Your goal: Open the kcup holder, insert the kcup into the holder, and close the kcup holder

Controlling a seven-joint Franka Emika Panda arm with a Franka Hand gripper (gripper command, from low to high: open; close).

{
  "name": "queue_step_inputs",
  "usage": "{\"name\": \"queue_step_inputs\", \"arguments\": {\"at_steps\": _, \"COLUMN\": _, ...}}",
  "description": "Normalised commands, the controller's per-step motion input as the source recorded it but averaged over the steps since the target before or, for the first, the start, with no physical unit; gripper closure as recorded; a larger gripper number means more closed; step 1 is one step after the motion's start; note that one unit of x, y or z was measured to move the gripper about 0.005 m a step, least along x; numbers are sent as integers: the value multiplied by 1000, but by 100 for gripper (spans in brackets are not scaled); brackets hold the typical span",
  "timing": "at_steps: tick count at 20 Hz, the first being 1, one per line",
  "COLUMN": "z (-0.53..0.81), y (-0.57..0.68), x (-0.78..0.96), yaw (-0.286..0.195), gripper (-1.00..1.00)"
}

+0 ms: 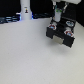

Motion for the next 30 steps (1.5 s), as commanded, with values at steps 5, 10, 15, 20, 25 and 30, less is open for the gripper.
{"name": "queue_step_inputs", "arguments": {"at_steps": 5, "z": 63, "y": 141, "x": 528, "yaw": -42, "gripper": 100}}
{"name": "queue_step_inputs", "arguments": {"at_steps": 10, "z": 20, "y": 72, "x": 336, "yaw": -25, "gripper": 100}}
{"name": "queue_step_inputs", "arguments": {"at_steps": 15, "z": 179, "y": 279, "x": 253, "yaw": 0, "gripper": 100}}
{"name": "queue_step_inputs", "arguments": {"at_steps": 20, "z": 191, "y": 340, "x": 327, "yaw": -3, "gripper": 100}}
{"name": "queue_step_inputs", "arguments": {"at_steps": 25, "z": 31, "y": 77, "x": 170, "yaw": -11, "gripper": 100}}
{"name": "queue_step_inputs", "arguments": {"at_steps": 30, "z": 56, "y": 91, "x": 198, "yaw": -17, "gripper": 100}}
